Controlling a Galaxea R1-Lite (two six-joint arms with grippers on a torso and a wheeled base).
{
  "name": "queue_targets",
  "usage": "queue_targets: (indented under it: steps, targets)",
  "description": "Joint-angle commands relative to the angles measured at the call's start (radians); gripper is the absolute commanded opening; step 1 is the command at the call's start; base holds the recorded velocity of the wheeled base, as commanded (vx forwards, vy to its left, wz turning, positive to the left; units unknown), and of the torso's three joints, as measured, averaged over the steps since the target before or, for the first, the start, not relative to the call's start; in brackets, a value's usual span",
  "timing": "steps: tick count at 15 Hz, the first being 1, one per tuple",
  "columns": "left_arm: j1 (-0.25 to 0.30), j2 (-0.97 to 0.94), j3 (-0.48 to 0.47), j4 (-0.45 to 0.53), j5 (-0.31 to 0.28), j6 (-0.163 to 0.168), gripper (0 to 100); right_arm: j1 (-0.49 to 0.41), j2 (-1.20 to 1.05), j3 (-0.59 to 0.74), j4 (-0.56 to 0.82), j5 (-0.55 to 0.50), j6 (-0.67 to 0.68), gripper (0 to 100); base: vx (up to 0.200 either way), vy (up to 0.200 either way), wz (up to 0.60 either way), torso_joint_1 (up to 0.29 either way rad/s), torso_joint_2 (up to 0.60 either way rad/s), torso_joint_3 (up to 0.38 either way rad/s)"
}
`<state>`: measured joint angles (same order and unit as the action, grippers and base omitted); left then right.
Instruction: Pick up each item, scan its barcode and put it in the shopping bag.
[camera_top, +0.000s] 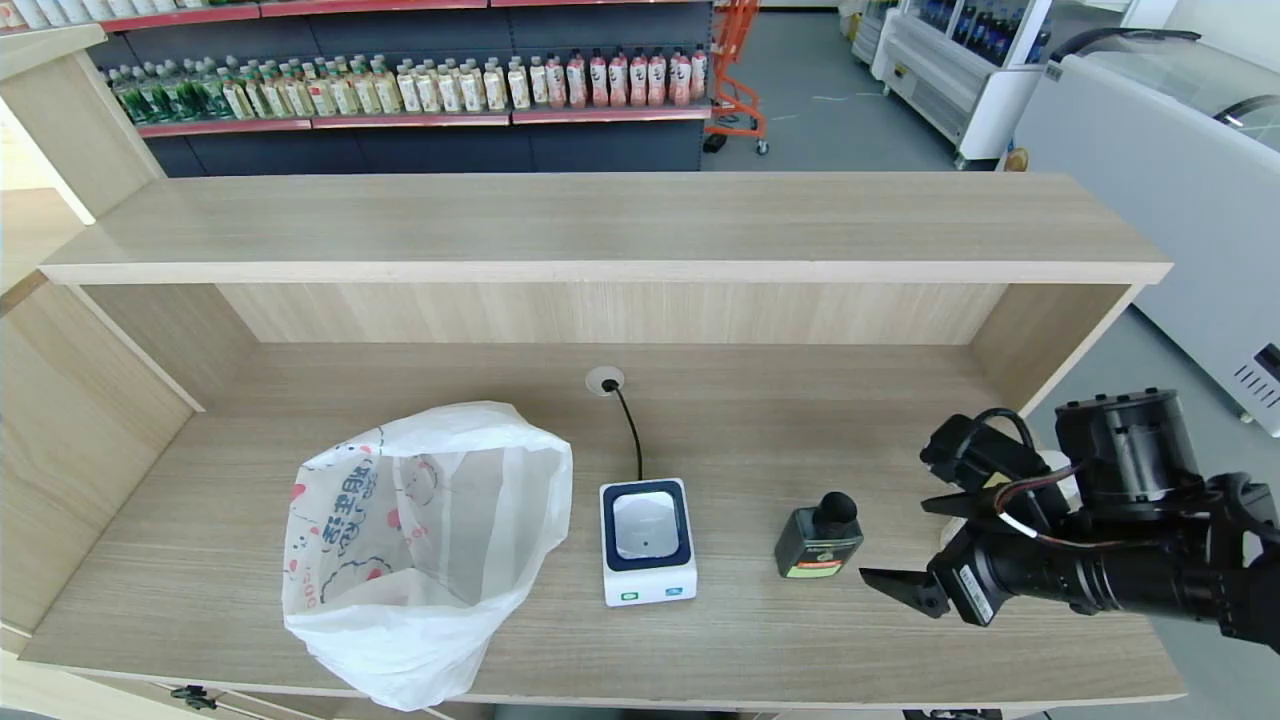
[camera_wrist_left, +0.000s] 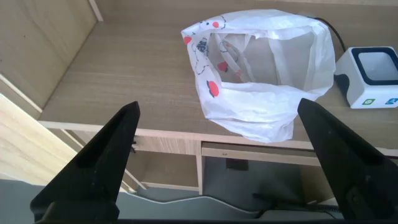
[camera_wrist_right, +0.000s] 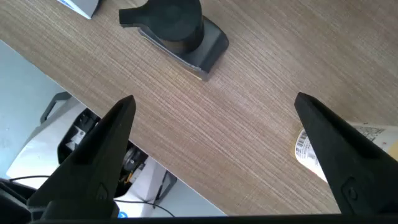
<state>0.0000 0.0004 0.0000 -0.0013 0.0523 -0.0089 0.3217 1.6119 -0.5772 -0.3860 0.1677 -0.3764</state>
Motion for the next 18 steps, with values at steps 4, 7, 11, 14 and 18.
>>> queue_targets:
  steps: [4, 7, 11, 14, 18]
  targets:
    - [0.0, 0.0, 0.0, 0.0, 0.001, 0.0, 100, 0.019, 0.108, 0.03, -0.134, 0.009, -0.026, 100, 0.0, 0.0, 0.0, 0.0, 0.0, 0.0]
    - [0.0, 0.0, 0.0, 0.0, 0.0, 0.0, 100, 0.017, 0.18, 0.025, -0.228, 0.09, -0.076, 100, 0.0, 0.0, 0.0, 0.0, 0.0, 0.0]
    - [0.0, 0.0, 0.0, 0.0, 0.001, 0.0, 100, 0.033, 0.266, 0.01, -0.327, 0.112, -0.124, 100, 0.0, 0.0, 0.0, 0.0, 0.0, 0.0]
    - [0.0, 0.0, 0.0, 0.0, 0.0, 0.0, 100, 0.048, 0.318, -0.016, -0.369, 0.144, -0.125, 100, 0.0, 0.0, 0.0, 0.0, 0.0, 0.0]
    - [0.0, 0.0, 0.0, 0.0, 0.001, 0.0, 100, 0.062, 0.385, -0.058, -0.412, 0.161, -0.127, 100, 0.0, 0.0, 0.0, 0.0, 0.0, 0.0]
